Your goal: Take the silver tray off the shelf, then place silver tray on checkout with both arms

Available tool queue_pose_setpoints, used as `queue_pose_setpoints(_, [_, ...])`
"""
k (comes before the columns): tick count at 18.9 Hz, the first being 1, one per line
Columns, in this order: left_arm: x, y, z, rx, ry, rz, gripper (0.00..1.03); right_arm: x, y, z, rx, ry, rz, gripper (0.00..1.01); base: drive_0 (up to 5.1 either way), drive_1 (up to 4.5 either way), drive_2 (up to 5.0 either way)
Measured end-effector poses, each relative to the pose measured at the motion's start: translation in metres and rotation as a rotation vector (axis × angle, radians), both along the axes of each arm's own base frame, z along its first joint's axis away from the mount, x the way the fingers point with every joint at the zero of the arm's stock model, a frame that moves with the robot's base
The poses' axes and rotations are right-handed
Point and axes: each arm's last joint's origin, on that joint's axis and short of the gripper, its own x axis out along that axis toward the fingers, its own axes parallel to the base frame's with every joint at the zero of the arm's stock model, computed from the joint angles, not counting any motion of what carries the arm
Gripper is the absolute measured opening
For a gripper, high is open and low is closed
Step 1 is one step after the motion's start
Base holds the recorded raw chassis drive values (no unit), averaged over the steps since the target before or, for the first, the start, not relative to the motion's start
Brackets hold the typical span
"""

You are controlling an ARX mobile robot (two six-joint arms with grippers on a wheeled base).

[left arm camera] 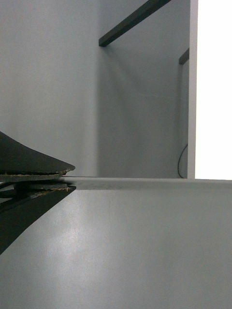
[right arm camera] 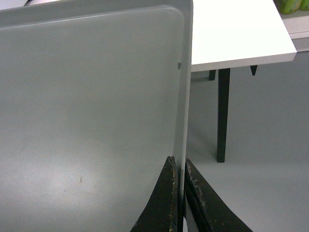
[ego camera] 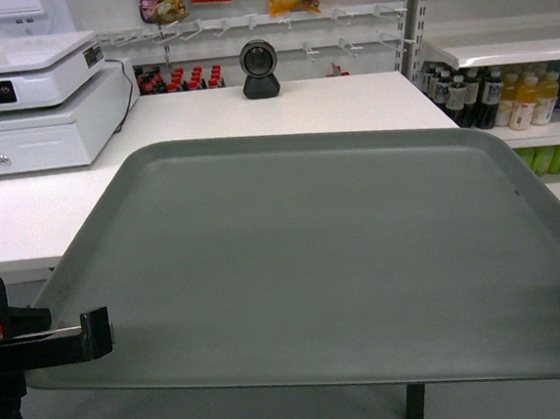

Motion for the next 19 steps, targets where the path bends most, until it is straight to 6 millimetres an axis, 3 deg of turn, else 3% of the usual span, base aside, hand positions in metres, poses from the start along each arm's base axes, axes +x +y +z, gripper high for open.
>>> queue_pose_setpoints(19, [0.0000,0.0000,0.0001,0.000,-0.001,0.000,0.03,0.0000,0.0000,-0.0001,0.000,0.001,0.000,0.03,0.0,4.25,-4.3])
